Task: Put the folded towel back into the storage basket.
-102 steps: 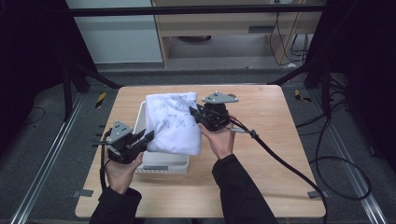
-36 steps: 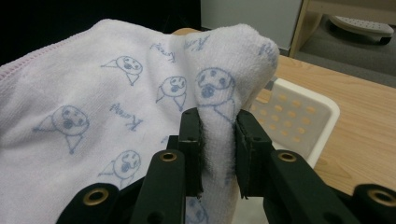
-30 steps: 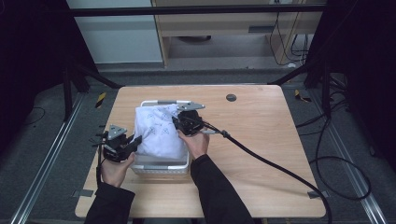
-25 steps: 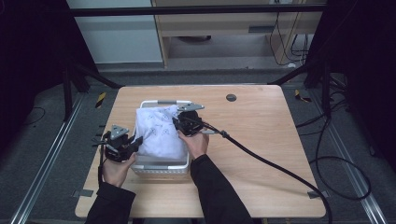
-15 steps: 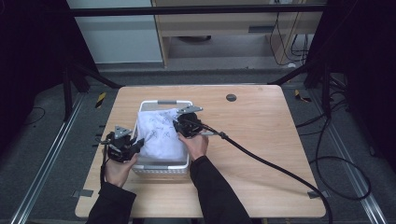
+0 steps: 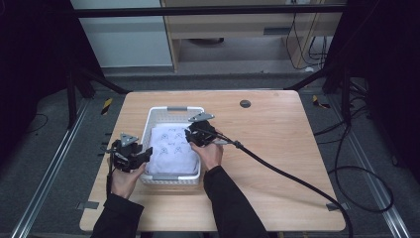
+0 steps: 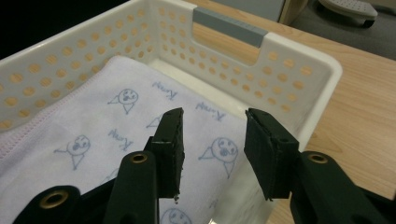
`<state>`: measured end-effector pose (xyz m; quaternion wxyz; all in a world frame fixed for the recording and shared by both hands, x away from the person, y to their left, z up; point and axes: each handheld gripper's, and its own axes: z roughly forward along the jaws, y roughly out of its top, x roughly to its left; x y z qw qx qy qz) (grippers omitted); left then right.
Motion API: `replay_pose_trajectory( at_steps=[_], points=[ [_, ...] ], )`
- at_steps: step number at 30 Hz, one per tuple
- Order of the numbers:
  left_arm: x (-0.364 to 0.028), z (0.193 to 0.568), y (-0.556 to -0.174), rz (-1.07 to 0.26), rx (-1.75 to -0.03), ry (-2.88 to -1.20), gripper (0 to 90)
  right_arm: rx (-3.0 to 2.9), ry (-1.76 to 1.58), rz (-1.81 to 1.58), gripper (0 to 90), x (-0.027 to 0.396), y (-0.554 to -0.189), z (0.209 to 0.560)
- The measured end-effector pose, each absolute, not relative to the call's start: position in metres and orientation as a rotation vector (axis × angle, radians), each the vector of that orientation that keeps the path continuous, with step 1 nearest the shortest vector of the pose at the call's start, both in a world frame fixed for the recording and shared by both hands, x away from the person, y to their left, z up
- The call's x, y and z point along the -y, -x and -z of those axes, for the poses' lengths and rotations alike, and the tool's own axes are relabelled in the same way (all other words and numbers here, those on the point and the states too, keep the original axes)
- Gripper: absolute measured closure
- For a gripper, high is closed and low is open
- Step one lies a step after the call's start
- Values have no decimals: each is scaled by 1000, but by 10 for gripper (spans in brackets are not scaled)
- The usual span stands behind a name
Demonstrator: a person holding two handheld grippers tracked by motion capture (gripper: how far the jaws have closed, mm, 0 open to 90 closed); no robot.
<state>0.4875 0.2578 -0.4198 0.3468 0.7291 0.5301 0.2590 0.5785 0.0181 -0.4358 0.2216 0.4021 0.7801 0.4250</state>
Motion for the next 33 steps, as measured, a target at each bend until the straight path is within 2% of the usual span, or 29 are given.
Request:
replay_pose_trajectory(
  at_steps=[6,15,26,33],
  points=[
    [-258,413,-482,-664,-1328,-1859,535,-2103,-1098,-1235,540,-11,-573,422],
    [-258,400,-471,-653,-1242,-1817,482,-2067,-1077,-1307,396,19,-561,400],
    [-250,395,-464,-632,-1163,-1829,409,-2020,-1090,-1344,278,77,-540,386],
    [-249,396,-462,-613,-1121,-1846,367,-2003,-1103,-1368,223,116,-524,389]
  ],
)
